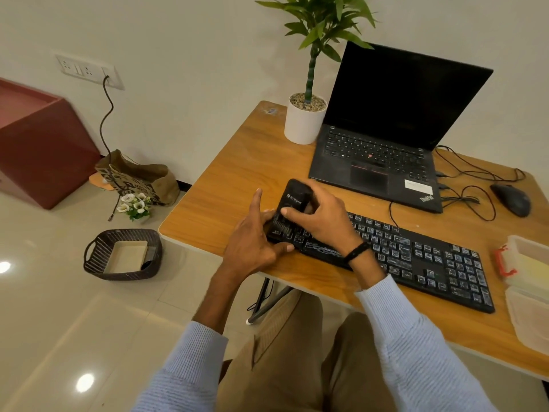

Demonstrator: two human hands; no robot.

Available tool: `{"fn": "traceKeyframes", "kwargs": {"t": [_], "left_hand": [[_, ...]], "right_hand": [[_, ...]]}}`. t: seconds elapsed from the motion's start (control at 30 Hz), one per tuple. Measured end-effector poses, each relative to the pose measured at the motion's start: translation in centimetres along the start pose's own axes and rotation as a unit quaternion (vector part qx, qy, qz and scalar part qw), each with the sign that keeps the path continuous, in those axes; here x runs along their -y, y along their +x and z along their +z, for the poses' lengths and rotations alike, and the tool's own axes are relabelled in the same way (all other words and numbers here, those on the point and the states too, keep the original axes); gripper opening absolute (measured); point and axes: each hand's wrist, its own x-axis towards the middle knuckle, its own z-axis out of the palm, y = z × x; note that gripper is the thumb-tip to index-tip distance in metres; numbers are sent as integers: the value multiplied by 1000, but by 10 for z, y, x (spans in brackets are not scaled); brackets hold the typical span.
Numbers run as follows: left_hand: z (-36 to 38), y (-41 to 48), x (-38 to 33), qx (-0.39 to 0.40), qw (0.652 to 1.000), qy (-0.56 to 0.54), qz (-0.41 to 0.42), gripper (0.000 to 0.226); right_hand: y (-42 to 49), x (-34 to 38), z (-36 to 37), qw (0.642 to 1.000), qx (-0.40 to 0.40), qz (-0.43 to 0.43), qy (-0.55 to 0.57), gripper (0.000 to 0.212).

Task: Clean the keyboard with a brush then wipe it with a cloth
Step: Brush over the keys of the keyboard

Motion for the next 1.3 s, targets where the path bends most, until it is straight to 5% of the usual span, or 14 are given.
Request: {"fn": "traceKeyframes", "kwargs": {"t": [0.1, 0.2, 0.33, 0.47, 0.6, 0.73, 0.87, 0.97, 1.1, 1.3], "left_hand": [[0, 0, 0, -2, 1000, -2, -1, 136], [0, 0, 1, 3, 1000, -3, 2, 134], [0, -1, -1, 0, 1000, -5, 1, 136], [0, -2, -2, -4, 1000, -2, 9, 134], [-1, -2, -2, -2, 1000, 0, 9, 135], [-2, -2, -2, 11, 1000, -4, 22, 134], [-3, -2, -2, 15, 1000, -4, 18, 135], [-3, -3, -1, 18, 1000, -5, 23, 133], [-3, -3, -3, 18, 1000, -8, 22, 134], [-2, -3, -2, 18, 1000, -9, 19, 134]], "right_hand": [[-1, 1, -3, 998, -61, -7, -2, 49], [-6, 5, -4, 1000, 26, -17, 1, 52], [-6, 3, -8, 999, -41, -18, -22, 51], [-13, 8, -5, 999, 38, -27, -5, 48], [-12, 6, -8, 999, -36, -26, -14, 50], [-17, 8, -2, 998, 52, -25, -1, 52], [-17, 8, -3, 999, -23, -23, 0, 53], [-18, 12, -1, 998, 48, -45, -3, 48], [-16, 12, 2, 999, -18, -40, -6, 51], [-15, 12, -11, 997, 45, -32, -46, 53]]}}
